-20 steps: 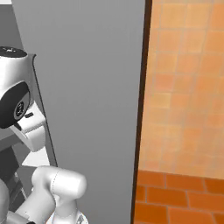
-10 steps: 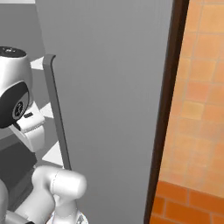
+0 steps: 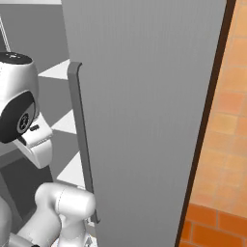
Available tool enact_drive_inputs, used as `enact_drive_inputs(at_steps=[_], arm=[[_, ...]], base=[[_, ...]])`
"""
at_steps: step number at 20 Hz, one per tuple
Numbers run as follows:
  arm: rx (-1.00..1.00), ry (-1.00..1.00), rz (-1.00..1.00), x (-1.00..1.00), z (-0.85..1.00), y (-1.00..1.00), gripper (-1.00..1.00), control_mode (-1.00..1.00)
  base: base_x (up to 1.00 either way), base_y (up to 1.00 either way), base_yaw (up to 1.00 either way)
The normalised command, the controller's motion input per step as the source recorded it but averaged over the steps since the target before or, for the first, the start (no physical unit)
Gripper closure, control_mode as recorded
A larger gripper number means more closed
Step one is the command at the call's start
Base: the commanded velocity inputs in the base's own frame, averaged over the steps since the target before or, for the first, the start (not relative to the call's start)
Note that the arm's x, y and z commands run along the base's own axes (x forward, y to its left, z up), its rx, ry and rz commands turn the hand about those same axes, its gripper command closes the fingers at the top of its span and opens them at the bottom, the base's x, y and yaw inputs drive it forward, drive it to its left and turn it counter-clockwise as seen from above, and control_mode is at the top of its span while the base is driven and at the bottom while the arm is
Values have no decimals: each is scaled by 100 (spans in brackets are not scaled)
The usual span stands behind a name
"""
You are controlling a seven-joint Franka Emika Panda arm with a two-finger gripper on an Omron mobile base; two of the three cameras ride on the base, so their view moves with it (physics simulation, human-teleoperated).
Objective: Take the meat container that has the chicken drumstick and place it on the second highest rack of the freezer. Then take the vegetable container that has the mushroom and onion and place it on the highest rack of the freezer.
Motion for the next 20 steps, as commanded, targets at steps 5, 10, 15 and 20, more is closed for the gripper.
enact_drive_inputs(at_steps=[5, 10, 15, 20], arm=[[16, 1, -31, 5, 22, 3, 100, -100], [10, 0, -55, 0, 12, 8, 100, -100], [0, 0, -53, 3, 23, 41, 100, -100], [0, 0, -16, 53, 45, 20, 100, -100]], base=[[0, 0, 0], [0, 0, 0], [0, 0, 0], [0, 0, 0]])
